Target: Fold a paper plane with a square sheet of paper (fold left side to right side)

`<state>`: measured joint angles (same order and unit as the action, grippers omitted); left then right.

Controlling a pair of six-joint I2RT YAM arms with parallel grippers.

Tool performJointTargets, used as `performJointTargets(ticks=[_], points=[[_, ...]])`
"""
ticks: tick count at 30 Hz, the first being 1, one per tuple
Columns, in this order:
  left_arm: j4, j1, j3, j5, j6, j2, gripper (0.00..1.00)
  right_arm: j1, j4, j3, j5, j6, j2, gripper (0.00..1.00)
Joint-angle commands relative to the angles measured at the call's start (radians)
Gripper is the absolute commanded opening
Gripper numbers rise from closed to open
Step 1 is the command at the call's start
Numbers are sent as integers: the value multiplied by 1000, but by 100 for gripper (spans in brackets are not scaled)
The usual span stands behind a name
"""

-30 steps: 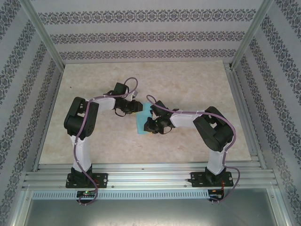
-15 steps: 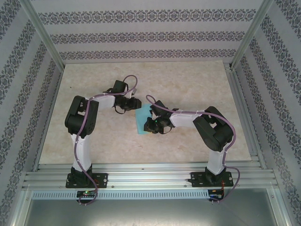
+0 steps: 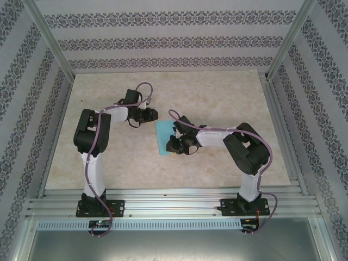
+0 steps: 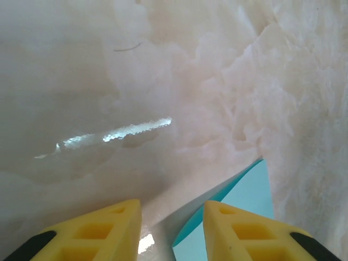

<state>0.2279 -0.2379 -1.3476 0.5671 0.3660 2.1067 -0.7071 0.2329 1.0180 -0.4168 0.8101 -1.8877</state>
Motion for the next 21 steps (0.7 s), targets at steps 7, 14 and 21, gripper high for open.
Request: performJointTargets(ticks=[7,14,21], points=[[-91,4,136,97,17,-180,35,-16,147,-39,78,-20,-68,15],[-109,-70,158,171,30,-145,33,-16,145,-42,83,-15,-65,16],[-129,-86,156,151,36,-65,33,-16,131,-37,84,-17,-53,16]])
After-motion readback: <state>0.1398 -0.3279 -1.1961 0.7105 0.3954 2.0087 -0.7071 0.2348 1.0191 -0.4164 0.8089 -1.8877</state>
